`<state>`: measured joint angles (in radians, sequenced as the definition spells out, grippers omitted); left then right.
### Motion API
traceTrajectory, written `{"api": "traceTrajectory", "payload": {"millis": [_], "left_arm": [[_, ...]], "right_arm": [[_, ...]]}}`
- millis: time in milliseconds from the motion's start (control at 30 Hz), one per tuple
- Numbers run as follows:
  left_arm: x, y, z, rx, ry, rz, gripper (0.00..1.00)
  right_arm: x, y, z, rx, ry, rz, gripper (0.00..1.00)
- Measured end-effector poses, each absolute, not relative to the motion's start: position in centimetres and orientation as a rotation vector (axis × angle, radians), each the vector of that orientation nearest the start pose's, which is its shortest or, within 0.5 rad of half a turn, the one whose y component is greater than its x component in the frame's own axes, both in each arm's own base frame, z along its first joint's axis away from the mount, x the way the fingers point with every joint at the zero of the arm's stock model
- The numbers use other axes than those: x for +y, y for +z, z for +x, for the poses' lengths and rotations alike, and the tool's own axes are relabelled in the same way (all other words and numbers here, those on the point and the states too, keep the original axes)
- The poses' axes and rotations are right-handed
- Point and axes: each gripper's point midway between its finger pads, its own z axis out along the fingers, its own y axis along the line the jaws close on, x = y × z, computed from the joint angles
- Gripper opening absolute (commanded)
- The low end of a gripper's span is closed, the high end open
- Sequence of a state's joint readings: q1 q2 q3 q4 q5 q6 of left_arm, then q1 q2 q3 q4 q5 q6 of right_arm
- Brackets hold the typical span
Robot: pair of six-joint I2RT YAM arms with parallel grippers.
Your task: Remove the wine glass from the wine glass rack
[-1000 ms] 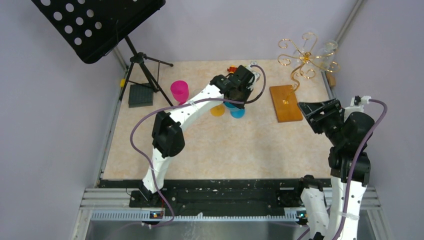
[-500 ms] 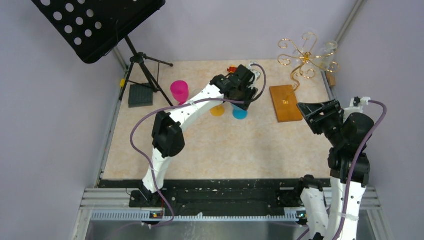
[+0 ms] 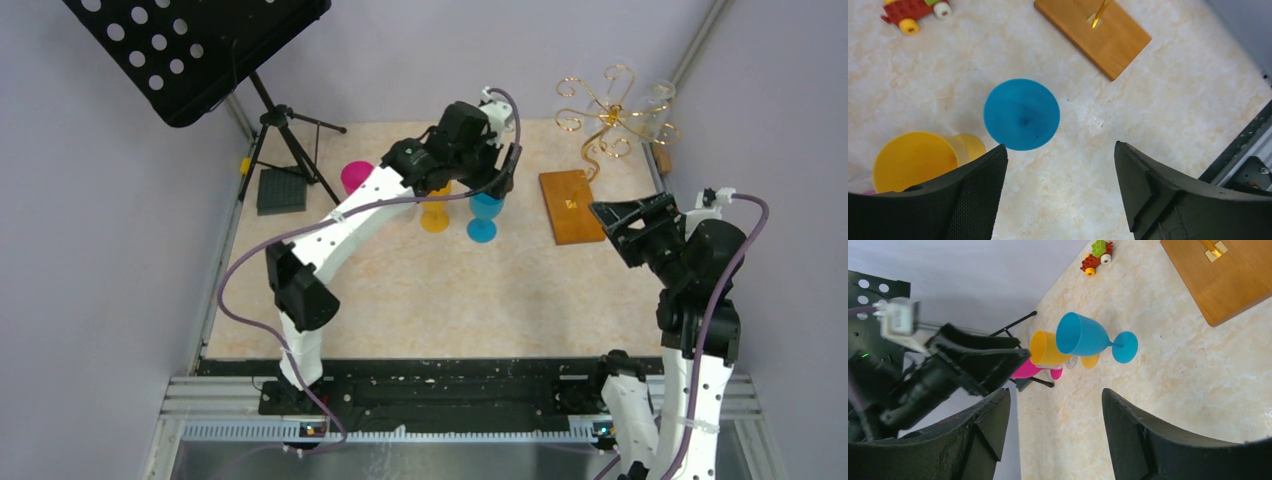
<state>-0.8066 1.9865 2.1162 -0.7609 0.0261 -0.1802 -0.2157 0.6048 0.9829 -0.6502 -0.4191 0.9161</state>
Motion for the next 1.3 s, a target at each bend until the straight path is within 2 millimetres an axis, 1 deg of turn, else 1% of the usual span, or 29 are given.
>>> {"api": "traceTrajectory", "payload": {"millis": [67,133,200,267,367,467,533,600,700,733,767,800,900,933,1000,1033,1100,1167,1233,1300], "left_arm": [[-39.2,29.7,35.7,2.08,-0.613,0.692,0.82],[-38.6,31.9,35.0,2.029,-0.638,0.672,0.82],[-37.7,33.5,34.2,1.993,-0.655,0.656,0.82],[-36.8,34.4,33.4,1.971,-0.666,0.639,0.82],[-35.7,34.5,32.3,1.969,-0.669,0.625,0.83],[-34.1,33.5,31.3,1.986,-0.645,0.609,0.83],[-33.0,33.0,30.7,1.998,-0.627,0.597,0.83],[-31.8,32.5,30.0,2.004,-0.61,0.582,0.83],[-30.3,32.3,29.2,1.997,-0.591,0.547,0.83],[-29.8,32.4,29.1,1.991,-0.586,0.535,0.83],[-29.4,32.4,28.9,1.987,-0.582,0.526,0.83],[-28.9,32.4,28.7,1.984,-0.577,0.517,0.84],[-27.9,32.4,28.2,1.976,-0.567,0.497,0.84],[-27.7,32.3,28.1,1.975,-0.567,0.494,0.84],[-27.4,32.0,27.9,1.975,-0.565,0.489,0.84],[-27.3,31.9,27.8,1.975,-0.567,0.488,0.84],[-27.2,31.5,27.6,1.979,-0.568,0.486,0.84],[-27.2,31.1,27.5,1.99,-0.568,0.487,0.84],[-27.2,30.7,27.5,1.998,-0.572,0.487,0.84],[-27.4,30.6,27.5,1.996,-0.579,0.487,0.84]], "right_arm": [[5.5,32.8,23.2,1.76,0.875,0.748,0.69],[5.5,33.6,23.5,1.759,0.879,0.733,0.69],[5.6,35.1,23.9,1.744,0.886,0.708,0.68],[5.5,36.9,24.4,1.717,0.888,0.674,0.68],[5.4,39.8,25.0,1.662,0.891,0.621,0.65],[5.2,42.9,25.9,1.614,0.883,0.576,0.56],[5.0,45.0,26.8,1.591,0.87,0.547,0.52],[4.5,47.4,28.1,1.566,0.847,0.514,0.52],[3.4,50.1,30.7,1.55,0.791,0.49,0.52],[2.9,50.6,31.6,1.546,0.768,0.489,0.52],[2.3,50.9,32.7,1.549,0.741,0.496,0.52],[1.7,50.7,33.9,1.561,0.716,0.512,0.52],[-0.3,49.1,36.8,1.611,0.664,0.567,0.52],[-1.4,48.3,37.8,1.63,0.642,0.597,0.53],[-3.8,46.8,39.2,1.652,0.603,0.658,0.56],[-5.5,45.9,39.7,1.662,0.583,0.694,0.57],[-8.0,44.7,40.2,1.669,0.578,0.734,0.59],[-10.4,43.6,40.2,1.669,0.588,0.767,0.59],[-12.0,42.9,40.1,1.669,0.611,0.793,0.59],[-13.1,42.4,40.4,1.663,0.645,0.809,0.56]]}}
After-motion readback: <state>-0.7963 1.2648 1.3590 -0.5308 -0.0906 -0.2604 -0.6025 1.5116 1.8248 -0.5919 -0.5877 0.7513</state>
